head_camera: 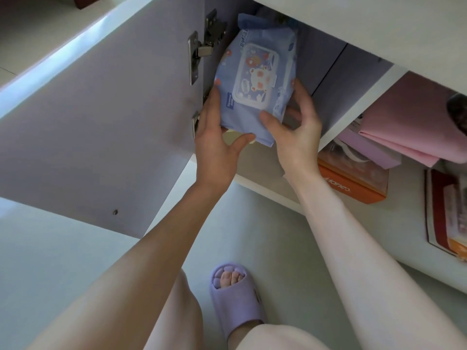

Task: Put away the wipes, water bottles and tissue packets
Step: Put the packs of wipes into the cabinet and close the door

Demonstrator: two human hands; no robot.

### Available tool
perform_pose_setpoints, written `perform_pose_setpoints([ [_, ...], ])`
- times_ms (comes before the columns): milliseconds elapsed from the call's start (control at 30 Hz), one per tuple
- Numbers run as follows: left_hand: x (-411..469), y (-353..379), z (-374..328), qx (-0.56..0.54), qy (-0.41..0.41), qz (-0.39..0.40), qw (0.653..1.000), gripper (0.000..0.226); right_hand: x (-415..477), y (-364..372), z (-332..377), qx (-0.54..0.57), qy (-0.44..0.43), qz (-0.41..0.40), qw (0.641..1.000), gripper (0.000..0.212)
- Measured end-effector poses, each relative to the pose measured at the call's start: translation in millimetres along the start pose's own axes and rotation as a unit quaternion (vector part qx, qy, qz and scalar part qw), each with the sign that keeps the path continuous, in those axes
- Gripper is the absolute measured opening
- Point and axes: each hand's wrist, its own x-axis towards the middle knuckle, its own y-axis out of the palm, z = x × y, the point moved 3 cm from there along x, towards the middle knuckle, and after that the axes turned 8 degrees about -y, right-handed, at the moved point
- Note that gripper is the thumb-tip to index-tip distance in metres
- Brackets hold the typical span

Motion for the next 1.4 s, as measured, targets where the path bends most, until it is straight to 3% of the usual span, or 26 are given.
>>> perform_pose_setpoints([
  [267, 18.0, 8.5, -14.5, 0.082, 0.05, -0.012, 0.995, 0.087, 4.2, -4.6, -11.7, -0.057, -0.041, 0.058, 0.996, 0.067],
  [567, 39.8, 18.2, -24.2, 0.129, 0.087, -0.041, 0.987, 0.08, 32.5, -1.4, -15.1, -0.054, -0.046, 0.044, 0.996, 0.062],
  [900, 35.8, 16.7, -20.7, 0.116, 0.069, -0.048, 0.99, 0.069, 36.7, 0.6, -18.0, -0.066, -0.048, 0.032, 0.996, 0.062],
  [1067, 36.1, 17.1, -19.8, 0.156, 0.109, -0.087, 0.978, 0.065, 34.9, 6.2, -15.6, -0.052, -0.047, 0.02, 0.997, 0.061],
  [1400, 56.5, 27.5, -26.5, 0.184, 0.113, -0.083, 0.973, 0.062, 47.0, 14.4, -6.5, -0.038, -0.037, 0.002, 0.999, 0.063],
])
